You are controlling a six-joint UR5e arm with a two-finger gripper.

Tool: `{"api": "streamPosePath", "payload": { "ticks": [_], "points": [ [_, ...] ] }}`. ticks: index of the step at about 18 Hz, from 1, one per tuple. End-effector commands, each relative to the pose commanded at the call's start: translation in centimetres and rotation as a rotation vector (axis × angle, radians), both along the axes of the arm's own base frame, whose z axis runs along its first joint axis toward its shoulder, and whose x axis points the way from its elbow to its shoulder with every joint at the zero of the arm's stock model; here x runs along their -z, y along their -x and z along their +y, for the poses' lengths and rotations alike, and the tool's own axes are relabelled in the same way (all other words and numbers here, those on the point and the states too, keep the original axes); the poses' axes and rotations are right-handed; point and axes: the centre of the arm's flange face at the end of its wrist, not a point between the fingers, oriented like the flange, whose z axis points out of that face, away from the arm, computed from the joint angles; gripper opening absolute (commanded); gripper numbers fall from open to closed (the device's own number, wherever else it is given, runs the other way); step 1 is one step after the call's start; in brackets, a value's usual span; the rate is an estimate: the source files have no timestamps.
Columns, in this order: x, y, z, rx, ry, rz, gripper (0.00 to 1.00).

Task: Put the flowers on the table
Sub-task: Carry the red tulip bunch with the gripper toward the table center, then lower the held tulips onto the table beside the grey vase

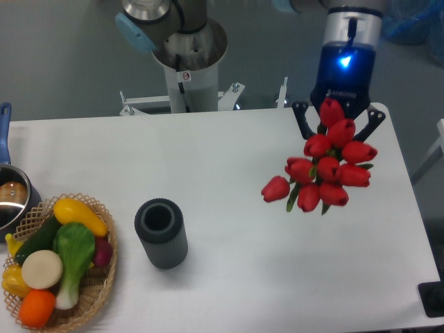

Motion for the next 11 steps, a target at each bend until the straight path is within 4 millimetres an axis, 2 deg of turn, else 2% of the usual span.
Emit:
{"api": "streamPosePath", "payload": {
  "ticks": [2, 6, 8, 11],
  "points": [
    [2.6, -0.6, 1.2, -0.023, 0.122, 0.018, 0.28],
    [8.2, -2.4, 2.8, 0.046, 0.369, 0.072, 0.28],
    [10.6, -2.8, 3.1, 0.064, 0.425, 0.059, 0.28],
    [13.7, -2.3, 3.9, 0.093, 0.462, 0.025, 0.28]
  ]
}}
